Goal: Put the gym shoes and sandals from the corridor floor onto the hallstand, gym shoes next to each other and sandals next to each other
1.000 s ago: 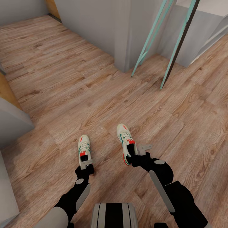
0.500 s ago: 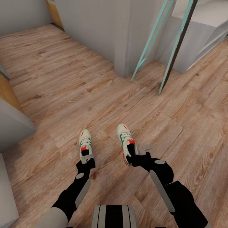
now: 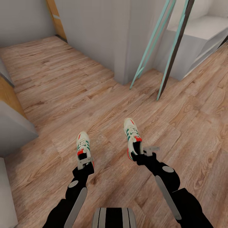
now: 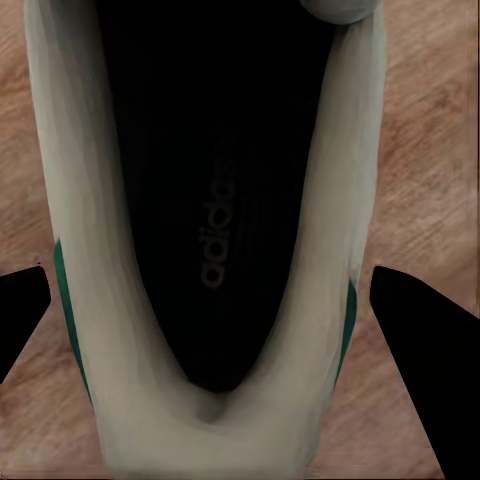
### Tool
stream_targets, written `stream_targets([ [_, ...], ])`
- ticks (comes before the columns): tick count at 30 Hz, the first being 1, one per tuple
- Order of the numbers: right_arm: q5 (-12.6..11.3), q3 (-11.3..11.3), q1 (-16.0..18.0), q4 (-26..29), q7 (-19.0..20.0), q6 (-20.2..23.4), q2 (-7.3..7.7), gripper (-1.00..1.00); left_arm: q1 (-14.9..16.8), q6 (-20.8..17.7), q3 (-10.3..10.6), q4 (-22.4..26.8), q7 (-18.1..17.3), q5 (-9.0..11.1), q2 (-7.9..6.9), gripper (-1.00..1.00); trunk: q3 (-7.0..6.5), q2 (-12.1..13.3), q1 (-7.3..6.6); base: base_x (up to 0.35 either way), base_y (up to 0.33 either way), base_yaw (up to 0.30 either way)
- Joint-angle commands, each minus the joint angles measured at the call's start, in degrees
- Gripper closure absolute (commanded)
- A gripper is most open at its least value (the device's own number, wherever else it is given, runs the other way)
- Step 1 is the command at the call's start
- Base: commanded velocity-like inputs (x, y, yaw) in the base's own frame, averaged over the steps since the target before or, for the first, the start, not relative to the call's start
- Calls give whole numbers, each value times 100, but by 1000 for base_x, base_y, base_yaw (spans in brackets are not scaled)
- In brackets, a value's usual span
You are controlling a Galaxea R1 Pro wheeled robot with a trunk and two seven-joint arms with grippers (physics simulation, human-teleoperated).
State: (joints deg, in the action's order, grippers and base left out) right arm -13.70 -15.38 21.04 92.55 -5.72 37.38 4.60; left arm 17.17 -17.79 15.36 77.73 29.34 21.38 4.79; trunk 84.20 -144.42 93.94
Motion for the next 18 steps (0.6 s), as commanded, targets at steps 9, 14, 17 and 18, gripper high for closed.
stream_targets([
  [9, -50, 67, -19, 0, 8, 596, 2, 100, -134, 152, -22, -241, -43, 70, -11, 100, -200, 12, -23, 0, 0, 0],
  [14, -61, 57, -42, 0, 205, 649, 12, 100, -142, 167, -3, -283, -72, 359, -15, 100, -311, 19, -36, 0, 0, 0],
  [17, -54, 62, -53, 0, 711, 654, 19, 100, -143, 184, 6, -374, -61, 410, -8, 100, -378, 23, -44, 0, 0, 0],
  [18, -51, 68, -57, 0, 873, 645, 21, 100, -143, 189, 5, -395, -56, 418, -7, 100, -400, 24, -46, 0, 0, 0],
])
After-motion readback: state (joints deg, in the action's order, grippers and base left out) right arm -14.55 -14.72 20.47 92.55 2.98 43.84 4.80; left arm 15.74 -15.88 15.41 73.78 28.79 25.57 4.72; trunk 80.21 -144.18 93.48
